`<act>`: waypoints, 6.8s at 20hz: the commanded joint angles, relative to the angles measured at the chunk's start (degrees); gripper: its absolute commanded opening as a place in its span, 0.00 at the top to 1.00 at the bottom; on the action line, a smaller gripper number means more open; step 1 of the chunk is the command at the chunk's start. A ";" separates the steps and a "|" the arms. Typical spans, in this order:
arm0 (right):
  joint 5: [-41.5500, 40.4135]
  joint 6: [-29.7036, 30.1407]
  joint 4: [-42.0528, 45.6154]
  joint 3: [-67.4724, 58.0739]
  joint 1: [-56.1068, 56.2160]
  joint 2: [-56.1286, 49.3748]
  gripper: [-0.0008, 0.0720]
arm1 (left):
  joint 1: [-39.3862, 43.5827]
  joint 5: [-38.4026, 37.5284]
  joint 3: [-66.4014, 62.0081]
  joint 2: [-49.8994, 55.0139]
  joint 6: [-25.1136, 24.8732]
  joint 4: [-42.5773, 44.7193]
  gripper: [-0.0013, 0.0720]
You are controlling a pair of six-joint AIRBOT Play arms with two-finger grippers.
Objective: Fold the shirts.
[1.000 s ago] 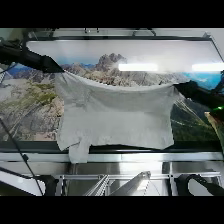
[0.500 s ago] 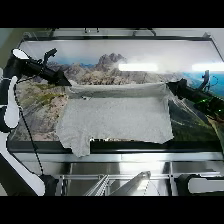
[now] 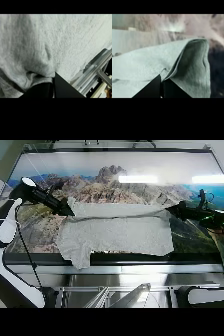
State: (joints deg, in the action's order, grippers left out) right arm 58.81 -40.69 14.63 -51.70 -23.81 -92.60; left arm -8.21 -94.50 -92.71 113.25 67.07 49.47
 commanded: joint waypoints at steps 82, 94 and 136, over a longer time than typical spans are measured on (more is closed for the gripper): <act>-10.82 -7.02 2.27 8.00 4.02 6.49 0.97 | -7.39 8.63 5.60 -7.39 -1.42 -9.84 0.96; -2.80 -17.94 20.96 -1.01 -1.16 6.58 0.03 | -11.41 -3.06 -20.90 -1.11 10.01 -14.19 0.59; -0.11 -25.79 15.67 -40.19 51.36 -14.23 0.68 | 6.97 -1.79 -21.35 -27.89 5.64 -15.15 0.96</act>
State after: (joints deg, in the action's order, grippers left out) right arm 50.57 -65.21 26.94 -90.76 30.94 -107.37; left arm -0.64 -96.25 -114.06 86.72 72.66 34.33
